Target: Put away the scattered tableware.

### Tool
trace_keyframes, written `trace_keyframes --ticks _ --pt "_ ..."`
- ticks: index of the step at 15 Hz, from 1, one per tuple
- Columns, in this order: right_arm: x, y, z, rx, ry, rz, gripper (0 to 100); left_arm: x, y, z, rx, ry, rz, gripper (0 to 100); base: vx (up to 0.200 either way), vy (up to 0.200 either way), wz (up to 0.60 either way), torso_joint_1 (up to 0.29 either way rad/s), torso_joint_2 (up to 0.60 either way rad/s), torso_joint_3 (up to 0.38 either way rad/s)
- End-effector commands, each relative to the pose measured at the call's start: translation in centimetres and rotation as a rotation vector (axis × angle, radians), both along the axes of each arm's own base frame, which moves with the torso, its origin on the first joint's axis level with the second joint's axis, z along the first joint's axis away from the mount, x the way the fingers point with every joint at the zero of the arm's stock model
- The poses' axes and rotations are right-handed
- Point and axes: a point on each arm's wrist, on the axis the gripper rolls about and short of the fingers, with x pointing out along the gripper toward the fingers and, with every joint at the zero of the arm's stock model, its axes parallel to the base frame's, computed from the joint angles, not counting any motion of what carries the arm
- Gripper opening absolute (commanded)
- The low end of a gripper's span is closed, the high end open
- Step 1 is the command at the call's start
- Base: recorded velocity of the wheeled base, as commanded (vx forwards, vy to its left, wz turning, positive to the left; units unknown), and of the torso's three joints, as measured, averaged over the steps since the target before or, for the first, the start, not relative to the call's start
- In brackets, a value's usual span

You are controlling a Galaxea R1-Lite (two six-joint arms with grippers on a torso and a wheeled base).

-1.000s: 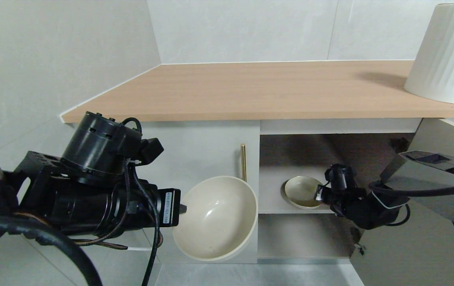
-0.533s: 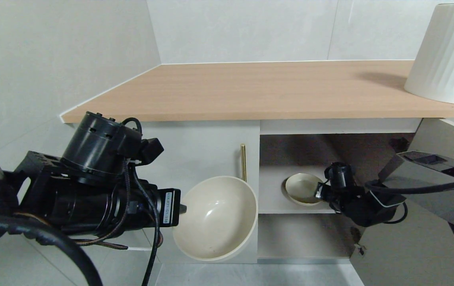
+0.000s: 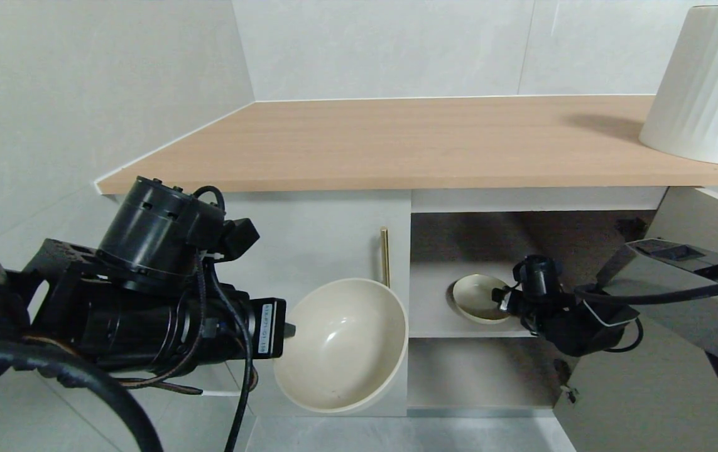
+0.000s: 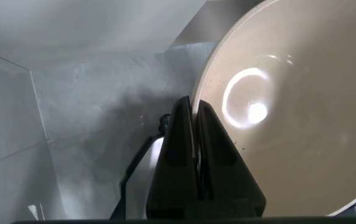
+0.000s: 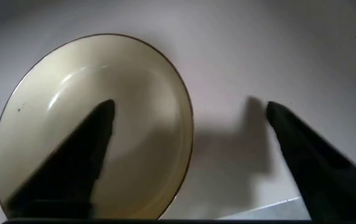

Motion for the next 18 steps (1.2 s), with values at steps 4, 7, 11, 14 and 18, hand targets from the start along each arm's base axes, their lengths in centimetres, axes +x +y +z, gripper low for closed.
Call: trace_keyframes --ticks 4,7,11,14,18 --pt "-4.1 0.3 5.0 0.024 -0.015 0.069 100 0.3 -1.2 -0.2 0.009 0.011 -0.032 0 0.0 0.0 0.0 0.0 0.0 0.0" --pt "-8.6 2.4 10.1 0.036 0.018 0.228 100 0.8 -2.7 -0.6 0.053 0.074 -0.066 0 0.0 0.0 0.0 0.0 0.0 0.0" --pt "-17.0 4.4 17.9 0.043 0.117 0.507 100 1.2 -4.7 -3.3 0.177 0.167 -0.083 0 0.0 0.0 0.0 0.0 0.0 0.0" --pt "-21.7 4.6 20.9 0.087 0.181 0.692 100 1.1 -6.4 -5.7 0.302 0.175 -0.066 0 0.0 0.0 0.0 0.0 0.0 0.0" --pt "-24.1 5.7 20.7 0.055 0.249 0.839 100 0.7 -6.9 -5.7 0.309 0.162 -0.074 0 0.0 0.0 0.0 0.0 0.0 0.0"
